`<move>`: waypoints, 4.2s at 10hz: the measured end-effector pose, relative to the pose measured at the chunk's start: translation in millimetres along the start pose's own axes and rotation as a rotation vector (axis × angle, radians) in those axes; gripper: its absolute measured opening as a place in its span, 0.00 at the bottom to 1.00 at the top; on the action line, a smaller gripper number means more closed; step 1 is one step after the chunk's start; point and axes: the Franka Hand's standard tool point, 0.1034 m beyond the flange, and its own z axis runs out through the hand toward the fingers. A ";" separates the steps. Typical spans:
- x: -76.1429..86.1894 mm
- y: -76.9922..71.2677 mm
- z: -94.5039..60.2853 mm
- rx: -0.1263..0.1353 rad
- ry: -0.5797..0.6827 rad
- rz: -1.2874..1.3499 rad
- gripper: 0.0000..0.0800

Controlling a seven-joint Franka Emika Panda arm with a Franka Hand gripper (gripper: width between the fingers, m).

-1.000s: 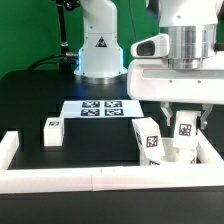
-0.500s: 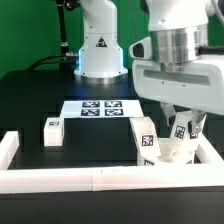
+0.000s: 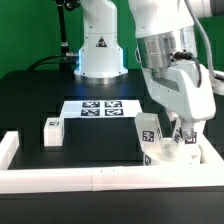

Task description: Assemble stool

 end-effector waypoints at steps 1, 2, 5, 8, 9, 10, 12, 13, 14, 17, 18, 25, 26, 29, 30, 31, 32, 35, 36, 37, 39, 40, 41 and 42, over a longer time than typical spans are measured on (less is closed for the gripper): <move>0.0 0.0 0.0 0.000 0.000 0.063 0.42; -0.1 0.1 0.1 0.000 0.000 0.111 0.42; -3.0 -7.8 4.3 0.063 -0.013 0.537 0.42; -14.5 -12.1 6.6 0.159 0.001 0.730 0.42; -14.5 -11.7 6.9 0.157 0.001 0.721 0.42; -14.5 -11.7 7.0 0.157 0.001 0.713 0.64; -14.3 -12.1 5.8 0.157 0.006 0.653 0.76; -12.8 -13.5 -2.6 0.156 0.002 0.562 0.80; -15.2 -17.9 -18.8 0.164 -0.006 0.444 0.81; -30.3 -22.1 -40.3 0.129 -0.032 0.172 0.81; -28.6 -21.0 -38.7 0.128 -0.027 0.136 0.81; -37.5 -17.7 -41.4 -0.034 0.029 -0.762 0.81; -38.1 -16.9 -39.2 -0.019 0.044 -0.777 0.81; -34.4 -16.8 -39.2 -0.026 0.046 -0.956 0.81; -33.2 -16.6 -39.3 -0.043 0.055 -1.079 0.81; -33.6 -20.6 -41.3 -0.095 0.087 -1.307 0.81; -32.6 -21.2 -41.0 -0.141 0.087 -1.477 0.81; -33.2 -20.0 -37.1 -0.198 0.076 -1.759 0.81; -30.6 -20.3 -37.5 -0.206 0.074 -1.821 0.81; -28.8 -20.5 -37.9 -0.219 0.072 -1.893 0.81; -23.0 -18.2 -32.2 -0.251 0.054 -2.047 0.81; -19.1 -17.0 -26.1 -0.265 0.042 -2.082 0.81; -15.4 -14.9 -20.9 -0.278 0.029 -2.136 0.81; -12.4 -11.2 -13.2 -0.289 0.020 -2.128 0.81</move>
Offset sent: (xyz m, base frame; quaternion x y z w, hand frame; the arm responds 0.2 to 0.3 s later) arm 0.0135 0.0093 -0.0138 0.0482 -0.0524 0.3260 0.9427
